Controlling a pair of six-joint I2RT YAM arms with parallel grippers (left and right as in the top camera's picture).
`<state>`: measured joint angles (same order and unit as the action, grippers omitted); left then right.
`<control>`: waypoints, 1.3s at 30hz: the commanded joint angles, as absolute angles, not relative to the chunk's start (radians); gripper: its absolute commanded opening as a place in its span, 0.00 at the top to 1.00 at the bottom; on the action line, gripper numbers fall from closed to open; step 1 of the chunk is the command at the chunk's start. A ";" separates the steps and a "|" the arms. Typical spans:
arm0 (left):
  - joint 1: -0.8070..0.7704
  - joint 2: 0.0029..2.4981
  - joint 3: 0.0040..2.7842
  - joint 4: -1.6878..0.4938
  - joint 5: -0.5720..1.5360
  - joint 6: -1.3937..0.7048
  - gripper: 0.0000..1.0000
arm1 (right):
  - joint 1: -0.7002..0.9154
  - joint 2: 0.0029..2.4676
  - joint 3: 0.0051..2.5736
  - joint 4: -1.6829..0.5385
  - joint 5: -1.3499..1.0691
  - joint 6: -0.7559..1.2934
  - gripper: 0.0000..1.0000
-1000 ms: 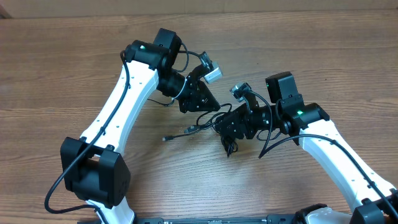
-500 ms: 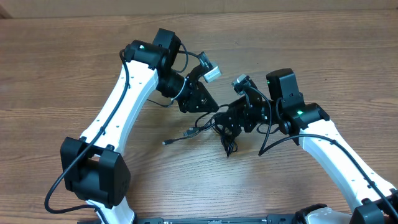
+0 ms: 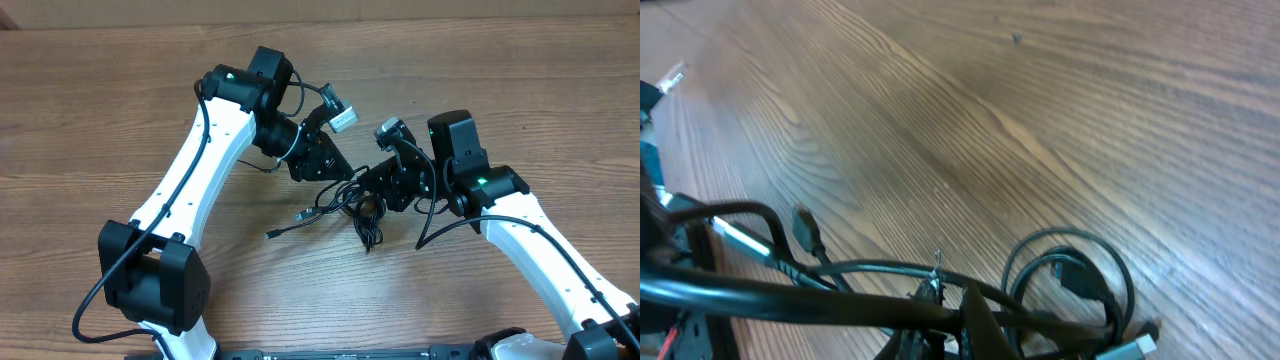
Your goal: Untangle cables
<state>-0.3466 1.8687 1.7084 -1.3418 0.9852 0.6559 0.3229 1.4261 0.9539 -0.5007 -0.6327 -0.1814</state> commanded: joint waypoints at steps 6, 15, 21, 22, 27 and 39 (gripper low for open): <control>-0.347 1.876 1.736 -1.343 0.985 0.654 0.96 | 0.310 1.427 0.965 -0.596 -0.138 -0.073 0.96; -0.347 1.876 1.736 -1.343 0.935 0.650 0.96 | 0.291 1.427 0.965 -0.638 0.022 -0.071 0.96; -0.347 1.876 1.736 -1.343 0.931 0.650 0.96 | 0.291 1.427 0.965 -0.638 0.036 -0.071 0.96; -0.347 1.876 1.736 -1.345 0.931 0.650 0.95 | 0.291 1.427 0.965 -0.640 0.057 -0.071 0.96; -0.347 1.876 1.736 -1.348 0.931 0.650 0.93 | 0.291 1.427 0.965 -0.635 0.355 -0.076 0.96; -0.347 1.876 1.736 -1.335 0.931 0.650 0.88 | 0.292 1.427 0.982 -0.584 0.484 -0.075 0.96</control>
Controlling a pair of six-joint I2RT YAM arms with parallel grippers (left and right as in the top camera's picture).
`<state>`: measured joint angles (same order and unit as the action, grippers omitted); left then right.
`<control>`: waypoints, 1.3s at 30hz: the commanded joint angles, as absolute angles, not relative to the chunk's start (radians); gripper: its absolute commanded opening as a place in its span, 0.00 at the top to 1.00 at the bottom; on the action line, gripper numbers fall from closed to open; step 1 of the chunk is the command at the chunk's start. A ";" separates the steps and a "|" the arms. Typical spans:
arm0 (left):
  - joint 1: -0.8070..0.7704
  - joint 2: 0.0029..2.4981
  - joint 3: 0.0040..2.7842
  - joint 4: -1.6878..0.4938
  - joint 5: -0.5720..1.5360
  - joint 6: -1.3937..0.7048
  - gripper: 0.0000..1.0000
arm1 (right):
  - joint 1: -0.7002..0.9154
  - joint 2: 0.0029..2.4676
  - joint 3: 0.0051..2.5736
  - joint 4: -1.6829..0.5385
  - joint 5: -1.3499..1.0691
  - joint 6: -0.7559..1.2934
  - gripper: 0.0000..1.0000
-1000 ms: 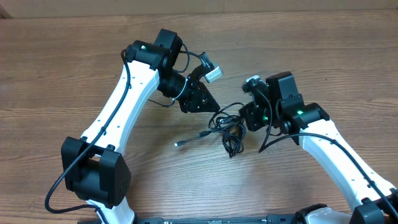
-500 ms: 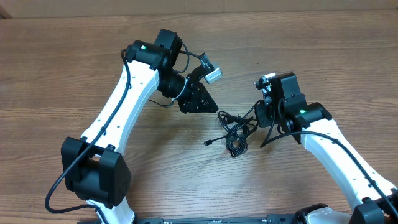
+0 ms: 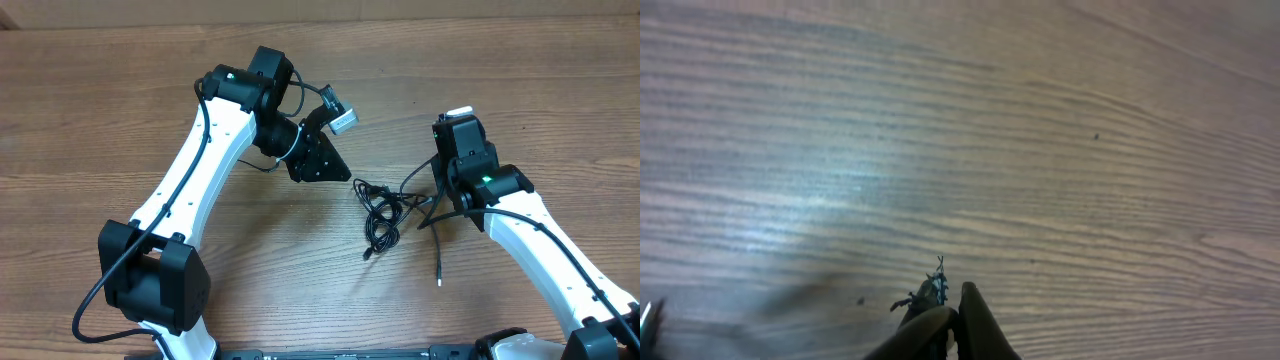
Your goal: Untangle cables
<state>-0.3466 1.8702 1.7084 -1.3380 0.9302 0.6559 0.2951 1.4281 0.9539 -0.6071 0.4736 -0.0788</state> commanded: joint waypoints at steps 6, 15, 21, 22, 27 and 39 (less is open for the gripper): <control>-0.347 1.876 1.736 -1.342 0.889 0.649 0.87 | 0.290 1.427 0.982 -0.486 0.496 -0.075 0.54; -0.347 1.876 1.735 -1.334 0.870 0.650 0.00 | 0.290 1.427 0.982 -0.474 0.341 -0.075 0.00; -0.347 1.876 1.735 -1.329 0.745 0.649 0.00 | 0.290 1.422 0.982 -0.506 0.031 -0.075 0.00; -0.347 1.876 1.735 -1.330 0.718 0.646 0.00 | 0.290 1.418 0.982 -0.503 -0.013 -0.075 0.00; -0.347 1.877 1.735 -1.324 0.611 0.643 0.00 | 0.290 1.380 0.983 -0.471 -0.204 -0.075 0.00; -0.347 1.877 1.735 -1.249 0.542 0.643 0.00 | 0.293 1.331 0.983 -0.567 -0.484 -0.075 0.00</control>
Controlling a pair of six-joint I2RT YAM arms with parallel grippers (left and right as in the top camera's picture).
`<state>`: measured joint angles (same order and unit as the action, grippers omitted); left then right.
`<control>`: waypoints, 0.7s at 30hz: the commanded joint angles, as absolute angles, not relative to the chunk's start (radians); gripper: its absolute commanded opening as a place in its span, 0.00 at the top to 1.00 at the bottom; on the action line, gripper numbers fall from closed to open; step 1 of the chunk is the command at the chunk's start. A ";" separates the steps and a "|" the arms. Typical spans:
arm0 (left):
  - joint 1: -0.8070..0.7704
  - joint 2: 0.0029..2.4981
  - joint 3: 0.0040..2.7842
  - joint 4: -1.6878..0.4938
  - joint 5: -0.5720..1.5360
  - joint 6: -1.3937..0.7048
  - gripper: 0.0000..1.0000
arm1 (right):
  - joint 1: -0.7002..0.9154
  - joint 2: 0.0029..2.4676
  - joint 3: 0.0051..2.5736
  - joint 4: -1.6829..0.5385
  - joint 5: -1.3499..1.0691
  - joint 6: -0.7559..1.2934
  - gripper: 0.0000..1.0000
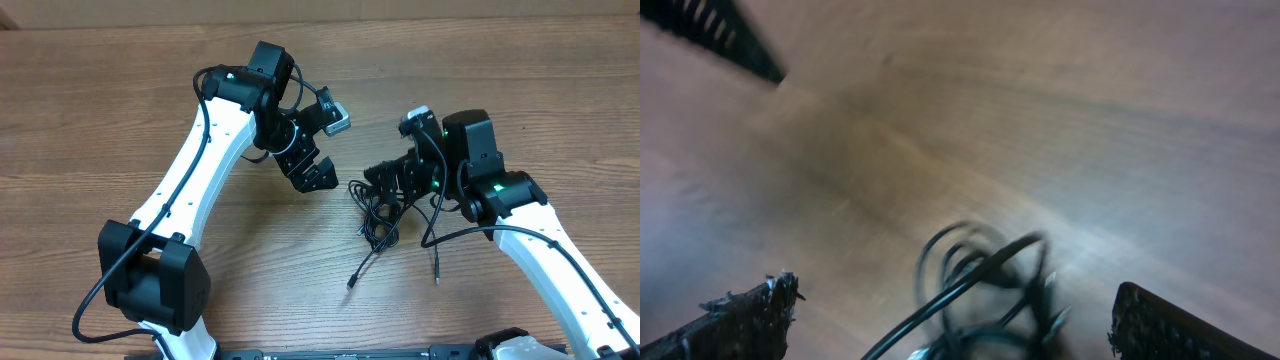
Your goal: Untangle cables
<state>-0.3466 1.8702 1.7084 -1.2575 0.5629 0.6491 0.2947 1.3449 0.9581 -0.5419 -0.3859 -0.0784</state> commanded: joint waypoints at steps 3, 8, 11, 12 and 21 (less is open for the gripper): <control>-0.347 1.877 1.735 -1.246 0.539 0.643 0.00 | 0.293 1.331 0.982 -0.641 -0.484 -0.076 0.00; -0.347 1.877 1.735 -1.245 0.539 0.643 0.00 | 0.293 1.331 0.981 -0.711 -0.484 -0.080 0.00; -0.347 1.876 1.735 -1.245 0.539 0.643 0.00 | 0.293 1.335 0.981 -0.759 -0.484 -0.080 0.00; -0.347 1.877 1.735 -1.245 0.539 0.643 0.00 | 0.293 1.337 0.979 -0.774 -0.484 -0.088 0.00; -0.347 1.877 1.735 -1.244 0.539 0.643 0.00 | 0.294 1.338 0.888 -0.832 -0.485 -0.139 0.05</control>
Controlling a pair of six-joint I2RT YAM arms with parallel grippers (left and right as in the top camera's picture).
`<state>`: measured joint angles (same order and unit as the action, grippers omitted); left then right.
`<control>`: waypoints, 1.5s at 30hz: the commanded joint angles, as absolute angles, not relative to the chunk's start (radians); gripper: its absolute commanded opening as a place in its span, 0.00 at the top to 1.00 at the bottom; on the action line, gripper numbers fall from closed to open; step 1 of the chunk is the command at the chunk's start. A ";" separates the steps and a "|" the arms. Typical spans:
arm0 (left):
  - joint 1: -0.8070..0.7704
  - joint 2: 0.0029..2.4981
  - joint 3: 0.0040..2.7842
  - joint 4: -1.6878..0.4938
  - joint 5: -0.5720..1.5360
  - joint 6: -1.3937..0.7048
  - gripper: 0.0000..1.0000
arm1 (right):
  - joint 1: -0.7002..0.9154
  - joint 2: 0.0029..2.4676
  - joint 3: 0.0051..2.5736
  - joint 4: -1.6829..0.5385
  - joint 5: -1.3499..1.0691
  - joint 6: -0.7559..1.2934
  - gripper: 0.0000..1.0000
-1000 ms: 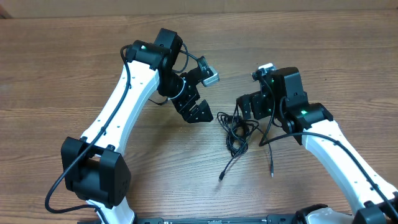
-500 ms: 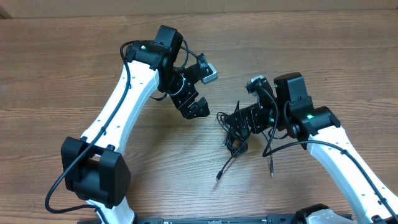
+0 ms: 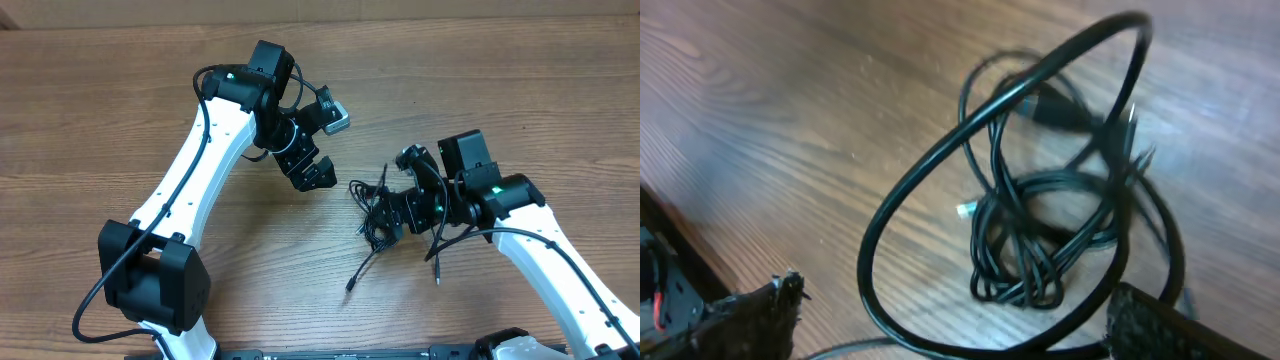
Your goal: Untangle cables
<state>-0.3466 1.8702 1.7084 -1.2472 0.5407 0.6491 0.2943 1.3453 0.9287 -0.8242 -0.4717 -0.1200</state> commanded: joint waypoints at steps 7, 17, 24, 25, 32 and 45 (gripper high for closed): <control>-0.347 1.877 1.735 -1.245 0.539 0.643 0.00 | 0.294 1.338 0.870 -0.891 -0.518 -0.140 0.06; -0.347 1.877 1.735 -1.245 0.538 0.643 0.00 | 0.294 1.338 0.852 -0.923 -0.519 -0.157 0.09; -0.347 1.877 1.735 -1.245 0.539 0.643 0.00 | 0.294 1.338 0.853 -0.849 -0.538 -0.154 0.09; -0.347 1.877 1.735 -1.244 0.539 0.643 0.00 | 0.293 1.338 0.853 -0.831 -0.553 -0.154 0.09; -0.347 1.877 1.735 -1.245 0.539 0.643 0.00 | 0.293 1.338 0.878 -0.741 -0.645 -0.155 0.10; -0.347 1.877 1.735 -1.245 0.539 0.643 0.00 | 0.286 1.338 1.073 -0.725 -0.358 -0.085 0.13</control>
